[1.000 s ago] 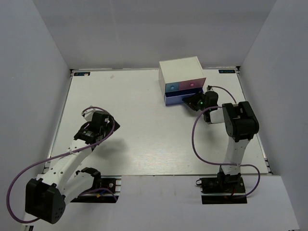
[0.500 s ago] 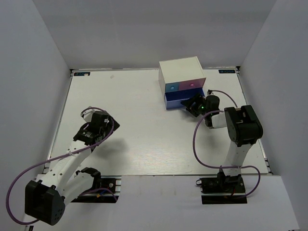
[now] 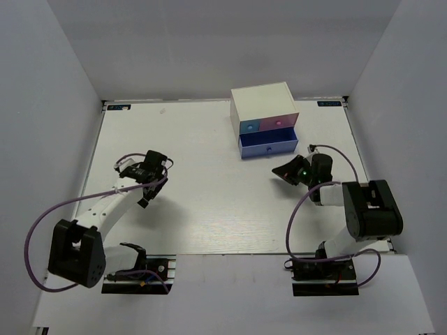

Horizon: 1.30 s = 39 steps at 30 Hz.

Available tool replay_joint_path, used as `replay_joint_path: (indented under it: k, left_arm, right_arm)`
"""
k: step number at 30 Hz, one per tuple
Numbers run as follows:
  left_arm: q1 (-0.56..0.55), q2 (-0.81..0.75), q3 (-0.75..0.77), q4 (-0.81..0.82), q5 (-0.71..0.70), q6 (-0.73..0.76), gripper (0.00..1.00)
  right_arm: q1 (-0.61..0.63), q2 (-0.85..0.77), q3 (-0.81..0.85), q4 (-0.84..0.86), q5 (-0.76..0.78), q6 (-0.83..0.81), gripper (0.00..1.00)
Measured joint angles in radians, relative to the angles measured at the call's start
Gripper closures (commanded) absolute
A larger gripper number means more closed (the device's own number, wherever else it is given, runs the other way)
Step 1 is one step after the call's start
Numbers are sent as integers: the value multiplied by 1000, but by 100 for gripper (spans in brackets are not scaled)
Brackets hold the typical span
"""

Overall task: Sort the stationery into containers
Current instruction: Open the drawer in the storage box, then pick up the stapler from the center of the board.

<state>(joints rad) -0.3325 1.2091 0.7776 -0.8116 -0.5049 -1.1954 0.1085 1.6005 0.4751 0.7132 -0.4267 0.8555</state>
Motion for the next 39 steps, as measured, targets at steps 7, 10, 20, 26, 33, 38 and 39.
replay_joint_path:
  k: [7, 10, 20, 26, 33, 38, 39]
  left_arm:
    - [79, 177, 100, -89, -53, -1, 26]
    - [126, 202, 103, -120, -64, 21, 11]
    - [263, 242, 121, -71, -80, 161, 1]
    - [314, 307, 121, 19, -55, 229, 7]
    - [351, 361, 121, 93, -11, 265, 50]
    - [353, 345, 113, 142, 33, 299, 74]
    - [352, 335, 106, 156, 49, 307, 80]
  right_arm:
    - [-41, -159, -78, -133, -109, -100, 91]
    - [-56, -224, -94, -172, -135, -145, 75]
    - [-89, -268, -99, -199, -181, -216, 70]
    - [-96, -274, -98, -199, -206, -217, 70]
    - [-129, -309, -97, -199, -239, -226, 70]
    - [-134, -337, -91, -205, -259, -248, 70]
    - [-135, -344, -89, -213, -261, -255, 70]
